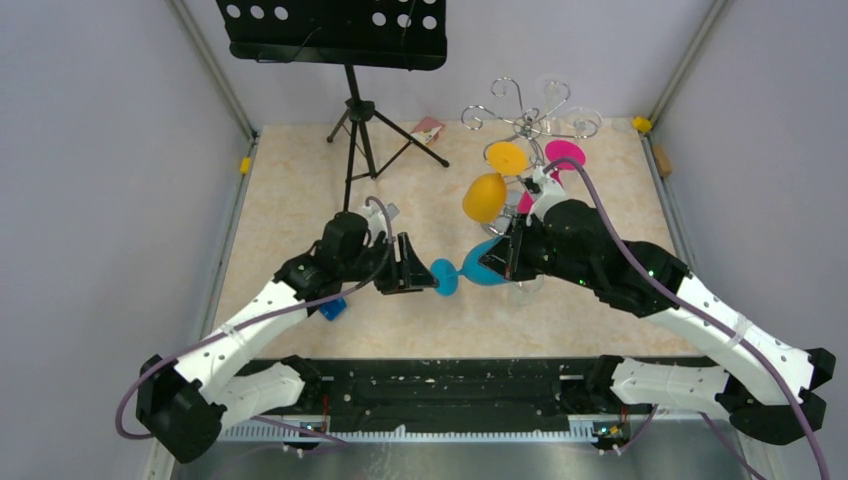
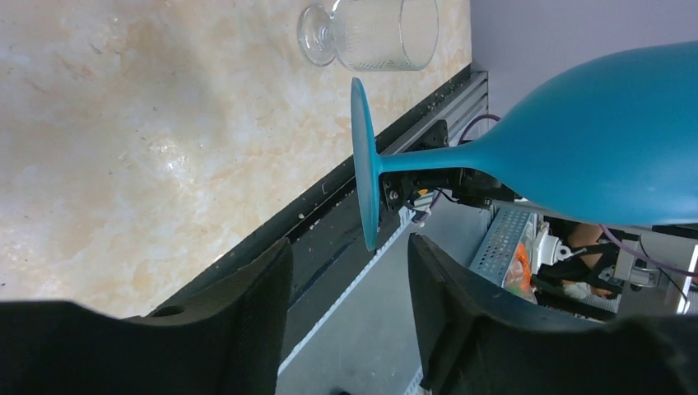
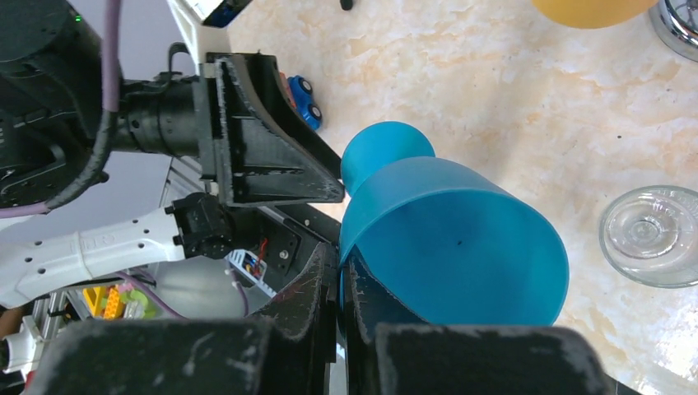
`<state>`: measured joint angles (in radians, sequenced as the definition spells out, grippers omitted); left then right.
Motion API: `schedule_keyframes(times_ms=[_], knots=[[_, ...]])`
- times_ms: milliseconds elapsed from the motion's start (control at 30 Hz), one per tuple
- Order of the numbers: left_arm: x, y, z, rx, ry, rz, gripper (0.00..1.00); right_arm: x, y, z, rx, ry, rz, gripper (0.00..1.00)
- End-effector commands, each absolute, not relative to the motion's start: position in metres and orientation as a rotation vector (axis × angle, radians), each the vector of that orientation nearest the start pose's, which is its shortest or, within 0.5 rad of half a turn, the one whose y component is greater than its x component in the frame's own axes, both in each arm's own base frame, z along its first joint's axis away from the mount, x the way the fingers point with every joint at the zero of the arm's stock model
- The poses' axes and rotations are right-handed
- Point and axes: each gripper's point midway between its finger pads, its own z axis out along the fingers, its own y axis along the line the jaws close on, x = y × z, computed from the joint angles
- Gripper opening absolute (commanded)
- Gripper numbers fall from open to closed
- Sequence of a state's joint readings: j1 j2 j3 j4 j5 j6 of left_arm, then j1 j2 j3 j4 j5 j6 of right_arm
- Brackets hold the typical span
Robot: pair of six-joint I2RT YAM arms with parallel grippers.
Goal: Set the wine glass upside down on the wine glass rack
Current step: Turn the wine glass upside down at the wine rack.
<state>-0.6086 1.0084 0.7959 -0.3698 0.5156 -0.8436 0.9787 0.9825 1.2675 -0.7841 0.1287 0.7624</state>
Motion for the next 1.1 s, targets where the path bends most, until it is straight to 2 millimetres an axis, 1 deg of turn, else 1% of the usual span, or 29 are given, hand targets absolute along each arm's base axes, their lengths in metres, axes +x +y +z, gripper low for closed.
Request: schedule_keyframes(times_ms=[0, 133, 267, 400, 567, 633, 733, 800, 833, 867, 900, 933, 967, 1000, 1067], knots=[[0.181, -0.28, 0.224, 0.135, 2.333, -1.407, 0.54, 0.166, 0.257, 0.333, -0.141, 2.126, 0.975, 0.0], [0.18, -0.289, 0.221, 0.167, 2.35, -1.415, 0.45, 0.165, 0.259, 0.334, -0.142, 2.12, 0.989, 0.0], [0.179, -0.293, 0.215, 0.172, 2.384, -1.428, 0.31, 0.165, 0.261, 0.333, -0.145, 2.124, 0.996, 0.0], [0.18, -0.294, 0.21, 0.167, 2.4, -1.421, 0.19, 0.164, 0.262, 0.334, -0.15, 2.124, 1.004, 0.0], [0.182, -0.294, 0.208, 0.16, 2.392, -1.408, 0.07, 0.165, 0.263, 0.332, -0.15, 2.131, 0.999, 0.0], [0.182, -0.294, 0.208, 0.165, 2.388, -1.408, 0.0, 0.165, 0.263, 0.331, -0.15, 2.129, 0.998, 0.0], [0.182, -0.293, 0.208, 0.18, 2.378, -1.406, 0.0, 0.166, 0.26, 0.329, -0.143, 2.136, 0.976, 0.01], [0.182, -0.293, 0.209, 0.192, 2.372, -1.398, 0.0, 0.167, 0.256, 0.329, -0.134, 2.136, 0.962, 0.09], [0.183, -0.291, 0.21, 0.199, 2.369, -1.385, 0.0, 0.167, 0.255, 0.329, -0.13, 2.134, 0.957, 0.16], [0.184, -0.289, 0.21, 0.201, 2.367, -1.364, 0.0, 0.167, 0.254, 0.33, -0.124, 2.129, 0.956, 0.29], [0.186, -0.287, 0.211, 0.205, 2.364, -1.338, 0.0, 0.167, 0.253, 0.33, -0.122, 2.124, 0.956, 0.4], [0.186, -0.283, 0.209, 0.206, 2.371, -1.302, 0.0, 0.167, 0.252, 0.331, -0.12, 2.119, 0.957, 0.5], [0.187, -0.28, 0.21, 0.21, 2.365, -1.273, 0.0, 0.167, 0.251, 0.332, -0.117, 2.117, 0.958, 0.58], [0.19, -0.276, 0.212, 0.216, 2.354, -1.242, 0.0, 0.167, 0.25, 0.332, -0.114, 2.117, 0.957, 0.63], [0.192, -0.269, 0.216, 0.233, 2.331, -1.182, 0.0, 0.167, 0.248, 0.332, -0.108, 2.118, 0.949, 0.7]])
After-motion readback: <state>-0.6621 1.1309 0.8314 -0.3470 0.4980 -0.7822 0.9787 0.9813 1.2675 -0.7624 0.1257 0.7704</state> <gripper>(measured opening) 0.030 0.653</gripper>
